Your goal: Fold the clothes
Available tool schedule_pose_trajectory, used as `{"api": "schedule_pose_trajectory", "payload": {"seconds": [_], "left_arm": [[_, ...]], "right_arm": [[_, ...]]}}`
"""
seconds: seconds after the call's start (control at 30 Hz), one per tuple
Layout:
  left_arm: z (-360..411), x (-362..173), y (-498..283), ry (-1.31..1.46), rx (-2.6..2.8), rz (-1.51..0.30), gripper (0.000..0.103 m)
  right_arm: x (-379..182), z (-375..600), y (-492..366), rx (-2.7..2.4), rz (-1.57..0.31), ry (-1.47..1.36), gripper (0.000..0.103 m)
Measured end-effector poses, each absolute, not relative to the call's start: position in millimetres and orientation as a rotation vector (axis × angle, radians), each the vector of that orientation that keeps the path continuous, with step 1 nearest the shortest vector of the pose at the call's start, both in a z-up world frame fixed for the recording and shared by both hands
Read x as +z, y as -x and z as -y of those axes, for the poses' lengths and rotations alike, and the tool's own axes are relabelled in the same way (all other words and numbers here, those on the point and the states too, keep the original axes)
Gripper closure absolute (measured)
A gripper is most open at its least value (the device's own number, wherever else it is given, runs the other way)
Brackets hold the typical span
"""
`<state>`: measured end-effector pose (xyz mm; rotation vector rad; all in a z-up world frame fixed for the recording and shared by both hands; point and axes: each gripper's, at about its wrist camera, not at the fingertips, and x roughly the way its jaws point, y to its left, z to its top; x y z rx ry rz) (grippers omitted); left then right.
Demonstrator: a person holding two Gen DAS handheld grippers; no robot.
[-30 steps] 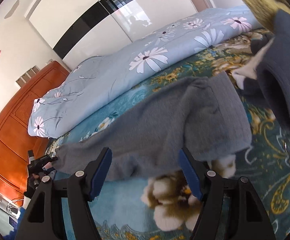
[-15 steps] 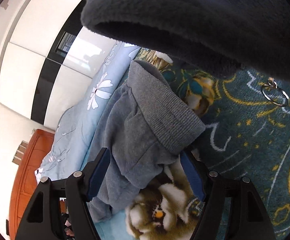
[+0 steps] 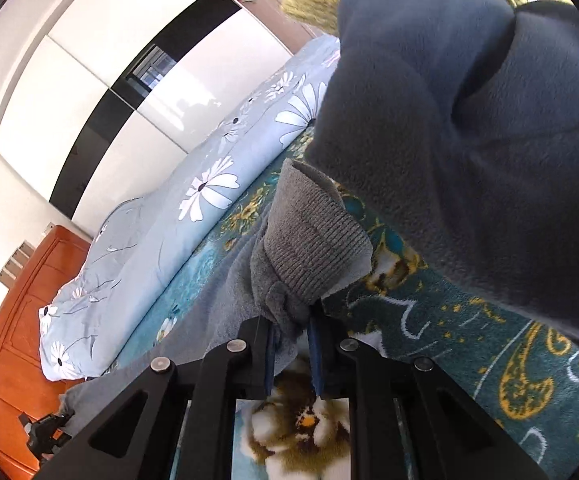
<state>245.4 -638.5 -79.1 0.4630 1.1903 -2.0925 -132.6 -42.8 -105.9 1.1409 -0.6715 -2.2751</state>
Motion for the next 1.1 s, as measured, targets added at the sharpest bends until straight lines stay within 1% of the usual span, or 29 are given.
{"api": "schedule_pose_trajectory", "payload": {"seconds": [0.07, 0.17, 0.23, 0.33, 0.4, 0.47, 0.53, 0.57, 0.63, 0.67, 0.7, 0.73, 0.77, 0.8, 0.93, 1.0, 1.1], "left_arm": [[620.6, -63.6, -275.1, -0.443, -2.127, -1.162, 0.093], [590.2, -54.8, -321.8, -0.446, -2.164, -1.045, 0.093], [573.2, -67.1, -353.0, -0.488, -2.135, -1.041, 0.093], [557.0, -96.6, -387.9, -0.560, -2.066, -1.065, 0.093], [549.7, -115.3, -399.6, -0.601, -2.025, -1.095, 0.093], [541.5, -121.4, -403.9, -0.617, -2.002, -1.111, 0.093], [531.0, -110.8, -399.7, -0.613, -2.011, -1.051, 0.093], [524.9, -103.6, -396.1, -0.609, -2.021, -1.014, 0.093], [508.3, -81.2, -382.6, -0.596, -2.067, -0.905, 0.093], [496.9, -69.5, -373.3, -0.594, -2.098, -0.844, 0.093], [484.6, -57.9, -361.9, -0.595, -2.129, -0.778, 0.093], [471.4, -47.0, -349.7, -0.598, -2.158, -0.713, 0.093], [456.4, -37.4, -335.9, -0.606, -2.185, -0.650, 0.093], [442.0, -29.4, -321.5, -0.615, -2.211, -0.593, 0.093], [391.3, -19.7, -257.8, -0.692, -2.302, -0.450, 0.092], [366.5, -27.6, -223.9, -0.753, -2.346, -0.428, 0.092], [327.3, -47.6, -175.2, -0.869, -2.383, -0.379, 0.092]], "right_arm": [[-98.4, 31.2, 123.2, -2.240, 0.651, -1.146, 0.088], [-93.2, 12.8, 100.8, -2.200, 0.555, -1.136, 0.088], [-100.5, 0.7, 85.7, -2.188, 0.497, -1.163, 0.088], [-120.4, -15.1, 65.9, -2.145, 0.494, -1.235, 0.088], [-133.8, -15.6, 62.7, -2.133, 0.481, -1.286, 0.088], [-142.1, -17.1, 56.0, -2.128, 0.479, -1.311, 0.088], [-141.4, -15.5, 55.8, -2.129, 0.488, -1.307, 0.088], [-139.6, -14.0, 55.6, -2.133, 0.486, -1.304, 0.085], [-135.9, -11.1, 55.2, -2.140, 0.483, -1.296, 0.085], [-134.0, -10.1, 54.4, -2.145, 0.480, -1.290, 0.082], [-131.9, -10.5, 52.3, -2.155, 0.475, -1.279, 0.069], [-129.9, -10.8, 50.2, -2.165, 0.470, -1.268, 0.060], [-127.8, -11.2, 48.2, -2.174, 0.465, -1.256, 0.046], [-125.3, -12.0, 45.6, -2.184, 0.459, -1.241, 0.041], [-104.3, -21.3, 29.0, -2.258, 0.392, -1.154, 0.041], [-93.4, -31.4, 24.4, -2.278, 0.367, -1.120, 0.040], [-94.8, -37.7, 19.0, -2.257, 0.360, -1.128, 0.040]]}}
